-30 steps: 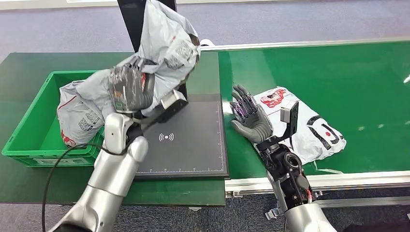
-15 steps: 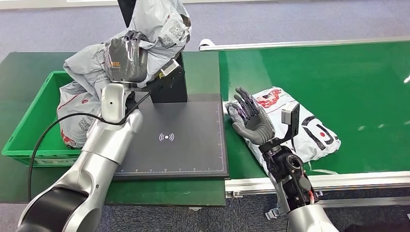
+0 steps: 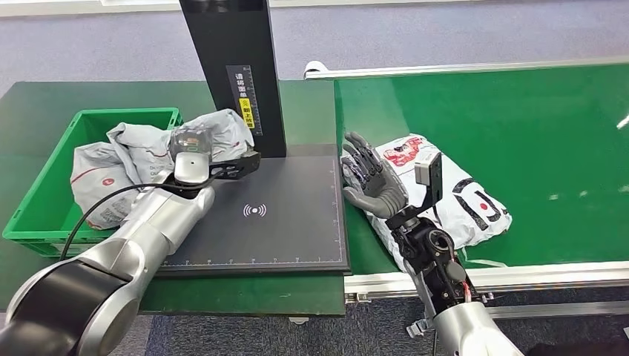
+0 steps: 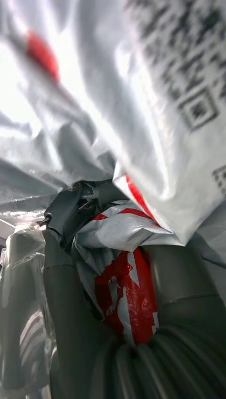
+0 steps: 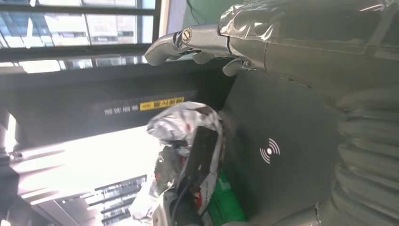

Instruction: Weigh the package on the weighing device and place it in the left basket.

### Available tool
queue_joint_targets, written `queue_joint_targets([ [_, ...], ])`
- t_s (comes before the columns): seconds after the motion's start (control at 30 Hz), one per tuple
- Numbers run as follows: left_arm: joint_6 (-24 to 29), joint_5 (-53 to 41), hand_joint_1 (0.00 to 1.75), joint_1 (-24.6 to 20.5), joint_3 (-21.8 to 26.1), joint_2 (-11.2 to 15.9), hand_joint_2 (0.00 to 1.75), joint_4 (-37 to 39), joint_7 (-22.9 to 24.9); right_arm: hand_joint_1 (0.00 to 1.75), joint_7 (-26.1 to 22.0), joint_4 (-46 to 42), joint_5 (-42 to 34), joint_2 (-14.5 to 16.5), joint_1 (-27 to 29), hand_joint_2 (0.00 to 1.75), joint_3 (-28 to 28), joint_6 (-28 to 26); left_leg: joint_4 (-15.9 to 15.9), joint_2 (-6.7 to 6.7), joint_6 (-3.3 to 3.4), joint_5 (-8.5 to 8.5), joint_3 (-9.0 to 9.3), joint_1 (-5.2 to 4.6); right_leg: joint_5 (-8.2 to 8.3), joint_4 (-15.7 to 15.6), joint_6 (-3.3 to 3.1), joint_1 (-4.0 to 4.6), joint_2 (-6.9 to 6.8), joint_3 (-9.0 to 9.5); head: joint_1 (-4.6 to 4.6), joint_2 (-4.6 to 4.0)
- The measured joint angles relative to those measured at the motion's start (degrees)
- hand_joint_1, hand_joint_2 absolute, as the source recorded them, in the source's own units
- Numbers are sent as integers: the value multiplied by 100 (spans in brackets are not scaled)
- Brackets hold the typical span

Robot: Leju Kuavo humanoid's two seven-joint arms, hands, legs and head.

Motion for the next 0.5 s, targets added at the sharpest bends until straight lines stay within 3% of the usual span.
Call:
queue_joint_targets([
  [0.1,82,289,175,51,72,195,175,124,-9,0,9,70,12,40,-31,175,42,0,0,-1,0,0,-5,1,-1,1,0,1,0,-6,-1,0],
  [0.17,443,468,175,82,193,320,175,166,-34,0,24,96,8,47,-33,175,49,-21,0,-1,0,-1,-13,1,-2,1,1,1,0,-13,0,1],
  [0.3,2007,677,175,104,538,563,175,182,-299,0,135,72,-46,37,12,175,51,-101,1,2,0,-1,-21,1,-2,0,1,1,1,-24,1,0],
  [0.43,3947,1416,175,120,1078,714,175,74,-1694,0,264,-136,-188,-34,151,175,51,-194,2,-7,0,-1,-24,1,-4,0,3,0,-5,-26,-1,1],
  [0.5,4453,1815,175,120,1399,729,175,-45,-2326,0,308,-240,-249,-76,193,175,55,-217,2,-9,0,-1,-25,1,-4,0,4,0,-5,-25,0,1],
])
